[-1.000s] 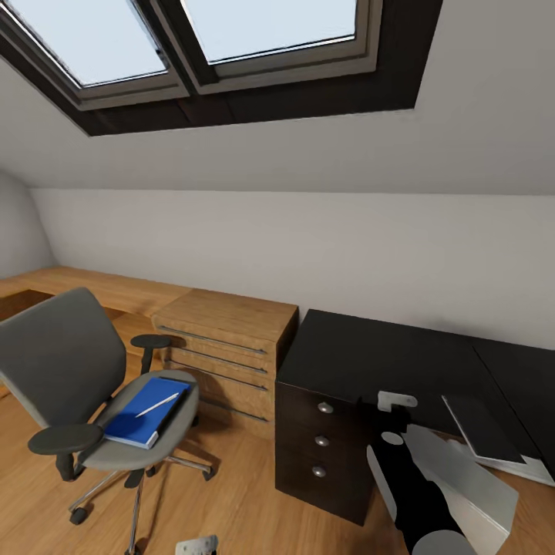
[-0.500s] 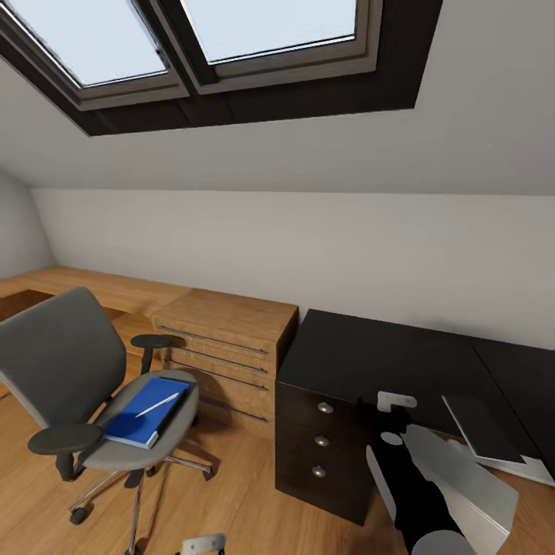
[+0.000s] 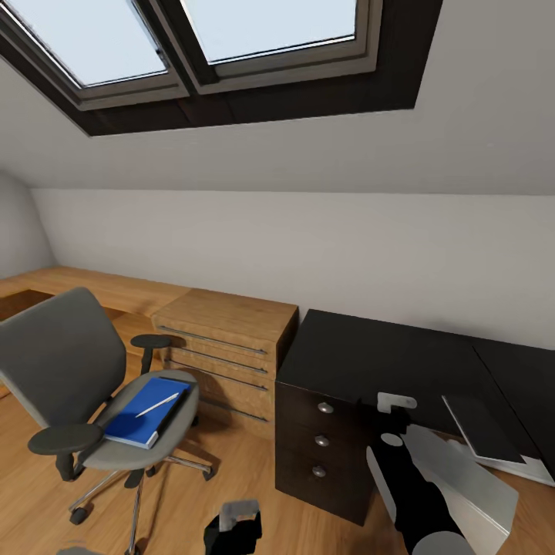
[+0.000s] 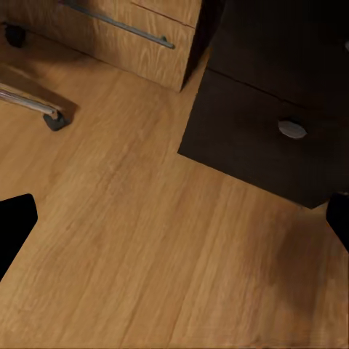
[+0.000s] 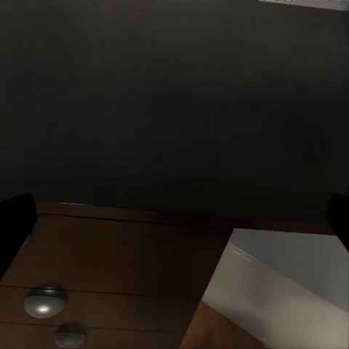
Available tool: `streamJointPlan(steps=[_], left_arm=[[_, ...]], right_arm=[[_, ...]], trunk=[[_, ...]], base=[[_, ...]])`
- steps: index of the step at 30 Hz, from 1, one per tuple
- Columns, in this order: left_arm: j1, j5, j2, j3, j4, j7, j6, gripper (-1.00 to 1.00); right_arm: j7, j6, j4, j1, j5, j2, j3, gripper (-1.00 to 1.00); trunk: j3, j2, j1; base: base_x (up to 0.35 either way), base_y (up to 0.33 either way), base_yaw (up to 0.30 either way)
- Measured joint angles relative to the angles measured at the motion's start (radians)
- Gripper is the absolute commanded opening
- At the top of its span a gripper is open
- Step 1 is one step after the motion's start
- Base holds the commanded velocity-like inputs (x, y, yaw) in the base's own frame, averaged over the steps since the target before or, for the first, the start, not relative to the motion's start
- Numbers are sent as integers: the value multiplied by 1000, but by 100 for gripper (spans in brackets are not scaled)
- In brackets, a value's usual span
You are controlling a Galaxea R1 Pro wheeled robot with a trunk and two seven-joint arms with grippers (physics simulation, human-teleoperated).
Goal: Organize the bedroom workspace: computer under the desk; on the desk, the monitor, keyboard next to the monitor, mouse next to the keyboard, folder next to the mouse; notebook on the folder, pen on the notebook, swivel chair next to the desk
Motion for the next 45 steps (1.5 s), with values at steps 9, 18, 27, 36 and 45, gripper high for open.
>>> streamJointPlan(steps=[9, 18, 27, 36, 45], left_arm=[[-225, -25, 161, 86, -466, 106, 71, 100], [-279, -395, 530, 512, -956, 402, 468, 100], [-280, -405, 539, 358, -947, 491, 324, 100], [-280, -404, 535, 331, -944, 511, 306, 100], [-280, -389, 537, 313, -944, 512, 303, 100]], right_arm=[[0, -1, -1, 0, 1, -1, 0, 100], [0, -3, 1, 1, 1, 1, 1, 100], [0, -3, 1, 1, 1, 1, 3, 100], [0, -2, 2, 0, 1, 1, 6, 100], [2, -3, 7, 0, -1, 2, 9, 100]], trunk=[[0, 0, 0], [0, 0, 0], [0, 0, 0], [0, 0, 0], [0, 0, 0]], base=[[0, 0, 0], [0, 0, 146], [45, 138, 274], [62, 290, 277], [-8, 185, 102]])
